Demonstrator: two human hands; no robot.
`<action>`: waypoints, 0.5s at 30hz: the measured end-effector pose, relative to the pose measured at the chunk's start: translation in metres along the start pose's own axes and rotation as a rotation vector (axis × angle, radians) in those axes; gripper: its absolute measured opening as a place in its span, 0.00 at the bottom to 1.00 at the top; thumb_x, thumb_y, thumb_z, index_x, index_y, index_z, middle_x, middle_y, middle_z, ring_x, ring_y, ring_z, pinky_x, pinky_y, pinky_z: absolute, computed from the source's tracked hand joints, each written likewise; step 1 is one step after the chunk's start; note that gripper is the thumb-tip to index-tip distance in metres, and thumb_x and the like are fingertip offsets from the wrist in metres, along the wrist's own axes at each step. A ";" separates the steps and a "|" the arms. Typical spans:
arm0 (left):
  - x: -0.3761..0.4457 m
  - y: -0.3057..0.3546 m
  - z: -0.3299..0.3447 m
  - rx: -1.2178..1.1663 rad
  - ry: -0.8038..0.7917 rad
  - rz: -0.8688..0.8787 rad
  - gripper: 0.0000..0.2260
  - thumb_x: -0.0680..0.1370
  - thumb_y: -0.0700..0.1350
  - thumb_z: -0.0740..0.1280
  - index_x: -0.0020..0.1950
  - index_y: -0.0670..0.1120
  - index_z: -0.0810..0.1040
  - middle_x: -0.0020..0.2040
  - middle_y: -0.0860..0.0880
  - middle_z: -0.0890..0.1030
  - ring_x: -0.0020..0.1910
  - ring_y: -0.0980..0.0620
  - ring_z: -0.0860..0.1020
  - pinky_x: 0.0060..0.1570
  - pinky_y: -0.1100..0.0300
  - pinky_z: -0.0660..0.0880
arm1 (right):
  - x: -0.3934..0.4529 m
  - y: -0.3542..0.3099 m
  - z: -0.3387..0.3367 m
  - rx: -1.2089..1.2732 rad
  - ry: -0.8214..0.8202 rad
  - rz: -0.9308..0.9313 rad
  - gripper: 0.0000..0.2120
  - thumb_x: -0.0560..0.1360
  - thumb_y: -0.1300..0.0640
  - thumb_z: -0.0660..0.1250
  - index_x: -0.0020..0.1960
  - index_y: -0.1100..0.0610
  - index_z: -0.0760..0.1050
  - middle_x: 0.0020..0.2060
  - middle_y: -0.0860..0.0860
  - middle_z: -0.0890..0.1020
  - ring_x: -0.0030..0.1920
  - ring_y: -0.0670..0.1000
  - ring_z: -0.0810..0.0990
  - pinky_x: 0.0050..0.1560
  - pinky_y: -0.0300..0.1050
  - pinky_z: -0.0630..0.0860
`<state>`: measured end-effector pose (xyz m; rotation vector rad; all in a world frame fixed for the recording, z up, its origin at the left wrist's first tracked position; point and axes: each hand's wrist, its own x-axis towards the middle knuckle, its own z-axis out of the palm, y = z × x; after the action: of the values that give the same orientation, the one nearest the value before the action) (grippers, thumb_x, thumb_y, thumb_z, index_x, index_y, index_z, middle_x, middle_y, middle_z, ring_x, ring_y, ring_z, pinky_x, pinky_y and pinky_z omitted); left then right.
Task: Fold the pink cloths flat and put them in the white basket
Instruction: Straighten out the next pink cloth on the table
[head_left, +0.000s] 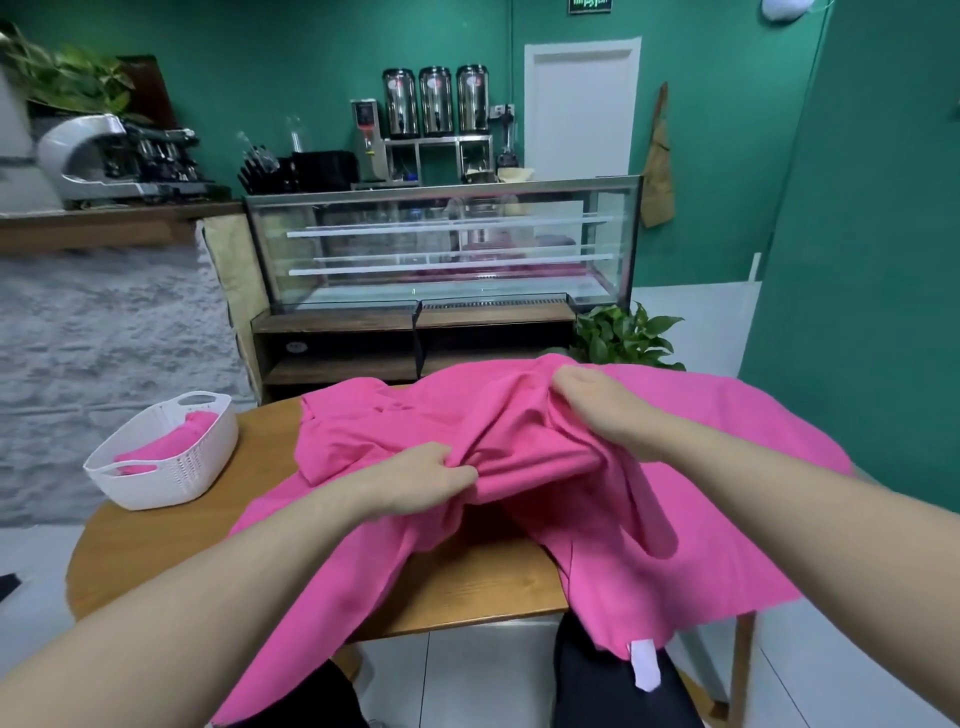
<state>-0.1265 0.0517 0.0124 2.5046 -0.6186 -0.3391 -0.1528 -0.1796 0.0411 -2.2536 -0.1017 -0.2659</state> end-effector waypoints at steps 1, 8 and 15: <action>-0.003 0.003 0.001 -0.028 -0.074 -0.005 0.15 0.69 0.58 0.63 0.37 0.46 0.77 0.35 0.49 0.81 0.35 0.49 0.77 0.45 0.51 0.77 | -0.005 0.000 -0.003 -0.022 -0.096 0.052 0.14 0.82 0.58 0.51 0.40 0.55 0.69 0.41 0.46 0.75 0.40 0.45 0.69 0.45 0.44 0.68; -0.006 0.015 0.014 -0.224 -0.431 -0.060 0.23 0.76 0.69 0.61 0.57 0.53 0.78 0.57 0.49 0.81 0.47 0.49 0.81 0.41 0.53 0.81 | -0.038 0.024 -0.001 -0.260 -0.631 0.553 0.10 0.75 0.49 0.66 0.48 0.55 0.80 0.43 0.52 0.85 0.40 0.51 0.83 0.49 0.47 0.81; 0.037 -0.029 0.036 -0.076 0.064 -0.028 0.05 0.81 0.49 0.63 0.56 0.52 0.76 0.52 0.51 0.81 0.50 0.50 0.79 0.48 0.59 0.74 | -0.020 0.053 0.027 -0.116 -0.699 0.464 0.10 0.82 0.54 0.57 0.59 0.55 0.74 0.42 0.55 0.83 0.35 0.53 0.81 0.35 0.46 0.80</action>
<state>-0.0969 0.0398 -0.0380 2.4433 -0.5361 -0.2858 -0.1596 -0.1925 -0.0204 -2.3095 0.0744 0.7822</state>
